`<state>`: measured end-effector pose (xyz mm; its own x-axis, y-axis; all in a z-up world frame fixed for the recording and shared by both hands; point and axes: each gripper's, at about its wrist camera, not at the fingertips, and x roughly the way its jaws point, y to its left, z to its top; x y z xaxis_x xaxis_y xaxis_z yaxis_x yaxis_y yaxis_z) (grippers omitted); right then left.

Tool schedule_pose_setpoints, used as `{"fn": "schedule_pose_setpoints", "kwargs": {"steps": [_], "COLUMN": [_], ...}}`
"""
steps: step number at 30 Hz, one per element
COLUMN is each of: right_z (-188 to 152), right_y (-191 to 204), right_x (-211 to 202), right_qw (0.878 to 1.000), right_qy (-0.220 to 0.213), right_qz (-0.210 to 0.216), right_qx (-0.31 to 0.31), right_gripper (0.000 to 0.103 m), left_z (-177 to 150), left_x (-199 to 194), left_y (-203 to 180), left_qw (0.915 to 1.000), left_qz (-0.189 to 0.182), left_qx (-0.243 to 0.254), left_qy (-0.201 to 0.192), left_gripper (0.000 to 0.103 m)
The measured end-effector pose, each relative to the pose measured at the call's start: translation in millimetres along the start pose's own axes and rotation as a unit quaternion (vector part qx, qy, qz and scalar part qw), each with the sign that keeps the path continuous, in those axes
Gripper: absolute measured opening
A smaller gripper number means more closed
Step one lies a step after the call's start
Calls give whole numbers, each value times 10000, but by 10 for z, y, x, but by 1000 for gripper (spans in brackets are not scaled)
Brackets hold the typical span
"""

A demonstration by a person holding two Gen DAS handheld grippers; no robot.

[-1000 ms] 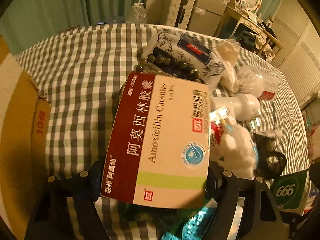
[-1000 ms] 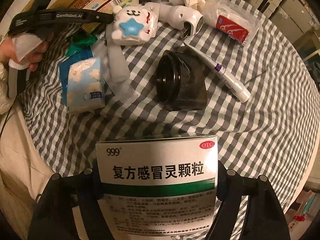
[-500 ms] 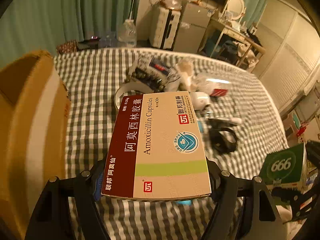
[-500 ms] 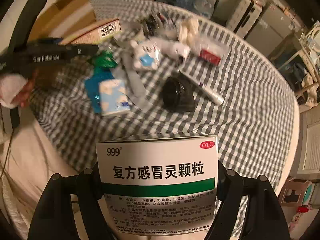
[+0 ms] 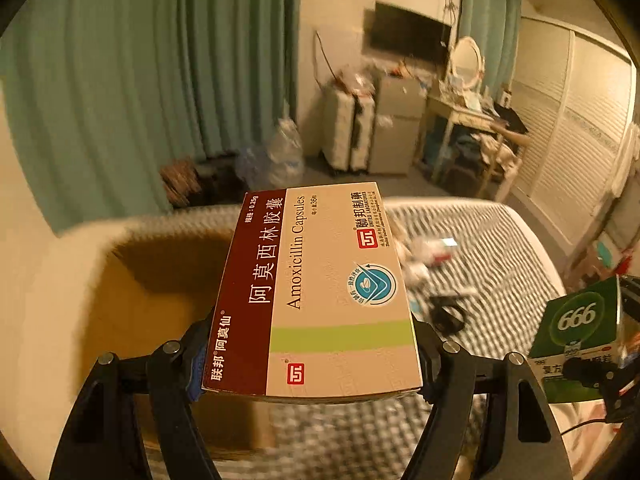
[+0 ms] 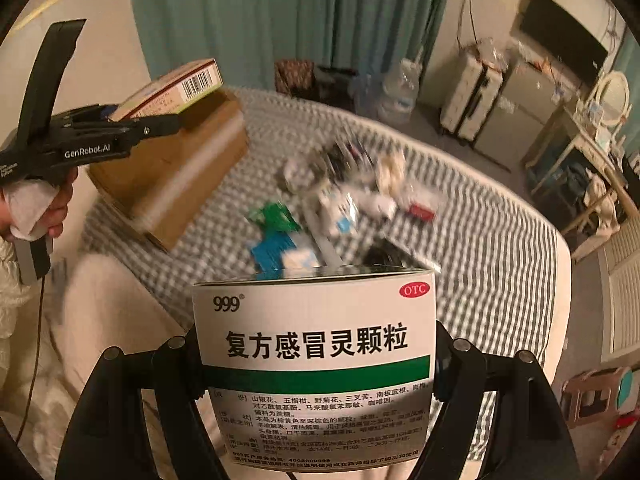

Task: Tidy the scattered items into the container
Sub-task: 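Carry both medicine boxes over the cardboard box and release them inside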

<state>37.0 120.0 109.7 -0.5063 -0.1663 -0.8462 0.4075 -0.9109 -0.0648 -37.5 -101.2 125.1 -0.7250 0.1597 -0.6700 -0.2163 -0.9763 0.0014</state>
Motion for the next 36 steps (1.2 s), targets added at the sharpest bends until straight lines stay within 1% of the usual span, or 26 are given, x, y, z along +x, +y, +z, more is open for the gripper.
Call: {"fn": "schedule_pose_setpoints", "kwargs": {"steps": [3, 4, 6, 8, 11, 13, 15, 17, 18, 19, 20, 22, 23, 24, 25, 27, 29, 30, 31, 32, 34, 36], "right_z": [222, 273, 494, 689, 1037, 1270, 1472, 1610, 1688, 1709, 1770, 1839, 1847, 1860, 1853, 1855, 1788, 1793, 1801, 1814, 1854, 1890], "right_y": [220, 265, 442, 590, 854, 1051, 1231, 1376, 1463, 1503, 1580, 1681, 1713, 1764, 1778, 1863, 1926, 1933, 1908, 1913, 1870, 1814], "right_x": [-196, -230, -322, -369, -502, -525, -469, -345, -224, -150, 12, 366, 512, 733, 843, 1235, 1440, 1573, 1662, 1722, 1796, 1797], "right_qw": [9996, 9995, 9990, 9987, 9974, 9961, 9951, 9953, 9958, 9960, 9958, 9957, 9954, 9944, 9936, 9890, 9847, 9812, 9785, 9769, 9752, 9741], "right_qy": [-255, -295, -347, -309, -460, -575, -629, -637, -611, -573, -501, -284, -182, -23, 71, 419, 552, 685, 764, 803, 841, 739], "right_qz": [99, 129, 290, 412, 550, 666, 763, 725, 678, 683, 751, 856, 905, 1001, 1052, 1291, 1435, 1514, 1557, 1552, 1494, 1500], "right_qx": [2, 11, 51, 24, -31, -43, -59, -15, 31, 47, 112, 221, 264, 346, 412, 596, 820, 983, 1121, 1232, 1402, 1524], "right_gripper": [77, 77, 77, 77, 77, 77, 77, 77, 77, 77, 77, 77, 77, 77, 77, 77, 80, 84, 88, 95, 96, 96], "left_z": [178, 215, 333, 467, 622, 593, 485, 318, 196, 115, 8, -223, -290, -391, -471, -621, -735, -787, -818, -845, -894, -950], "left_x": [-302, -373, -471, -565, -735, -809, -815, -751, -681, -631, -540, -275, -179, -41, 43, 207, 296, 334, 337, 340, 328, 309], "left_y": [242, 325, 452, 575, 803, 922, 1000, 1123, 1199, 1257, 1313, 1407, 1437, 1493, 1542, 1645, 1702, 1724, 1750, 1730, 1759, 1778], "left_qw": [9995, 9994, 9990, 9983, 9965, 9965, 9967, 9972, 9978, 9981, 9985, 9987, 9982, 9972, 9963, 9948, 9929, 9916, 9911, 9910, 9909, 9907], "left_qz": [271, 311, 429, 576, 813, 791, 757, 713, 633, 596, 541, 431, 461, 529, 541, 475, 451, 490, 493, 475, 442, 441], "left_qx": [71, 65, 59, 69, 56, 58, 54, 29, 25, 28, 28, 95, 111, 89, 52, -71, -100, -76, -53, -43, -43, -95], "left_qy": [-141, -152, -74, -5, -160, -264, -273, -219, -177, -141, -49, 268, 359, 524, 662, 902, 1098, 1198, 1237, 1252, 1269, 1284], "left_gripper": [77, 77, 77, 77, 77, 77, 77, 77, 77, 77, 77, 76, 76, 76, 76, 76, 77, 79, 83, 84, 84, 87]}}
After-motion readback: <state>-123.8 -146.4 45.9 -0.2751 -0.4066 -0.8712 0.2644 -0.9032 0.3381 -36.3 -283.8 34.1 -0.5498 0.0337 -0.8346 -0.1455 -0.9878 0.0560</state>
